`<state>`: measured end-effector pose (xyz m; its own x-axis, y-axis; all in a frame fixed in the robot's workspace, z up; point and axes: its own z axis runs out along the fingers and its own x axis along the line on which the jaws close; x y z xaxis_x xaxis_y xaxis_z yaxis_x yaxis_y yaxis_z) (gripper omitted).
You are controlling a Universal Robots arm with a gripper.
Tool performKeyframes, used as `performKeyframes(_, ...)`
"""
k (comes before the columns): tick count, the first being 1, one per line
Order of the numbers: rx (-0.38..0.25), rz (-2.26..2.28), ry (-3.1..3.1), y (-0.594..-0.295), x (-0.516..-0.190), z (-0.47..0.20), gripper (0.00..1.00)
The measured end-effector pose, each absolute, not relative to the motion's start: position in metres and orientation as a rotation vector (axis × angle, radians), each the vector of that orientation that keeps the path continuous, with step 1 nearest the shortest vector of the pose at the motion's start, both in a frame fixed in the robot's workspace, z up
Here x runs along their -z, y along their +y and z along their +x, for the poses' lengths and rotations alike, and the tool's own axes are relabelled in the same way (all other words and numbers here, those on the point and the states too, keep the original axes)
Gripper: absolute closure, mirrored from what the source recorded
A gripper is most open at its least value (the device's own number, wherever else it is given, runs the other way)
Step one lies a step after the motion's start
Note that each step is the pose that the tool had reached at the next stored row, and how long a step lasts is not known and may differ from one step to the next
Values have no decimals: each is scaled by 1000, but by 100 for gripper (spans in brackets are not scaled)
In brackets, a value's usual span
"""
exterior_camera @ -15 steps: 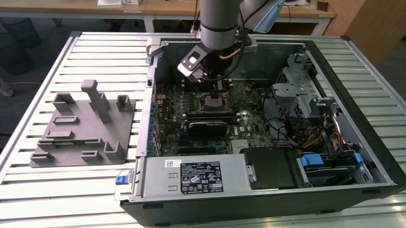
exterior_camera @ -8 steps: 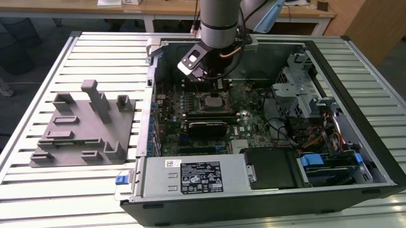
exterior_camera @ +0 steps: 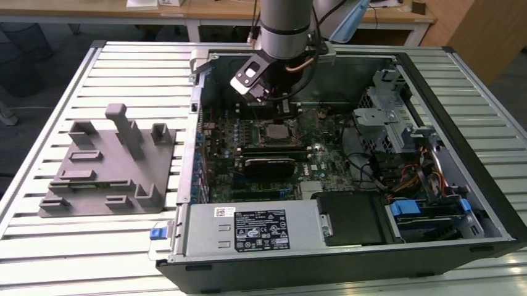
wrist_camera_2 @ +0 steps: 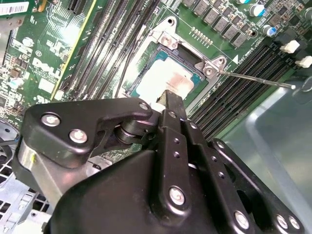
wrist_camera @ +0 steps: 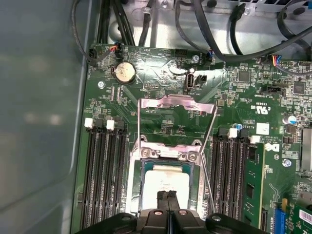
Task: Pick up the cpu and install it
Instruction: 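Pick up the cpu and move it towards the insertion slot, then place the cpu into insertion slot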
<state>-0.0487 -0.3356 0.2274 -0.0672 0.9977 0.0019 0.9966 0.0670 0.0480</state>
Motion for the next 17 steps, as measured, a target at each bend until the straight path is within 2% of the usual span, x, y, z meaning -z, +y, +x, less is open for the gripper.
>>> performKeyframes(17,-44,2130,2278,-336,-249,-48,89)
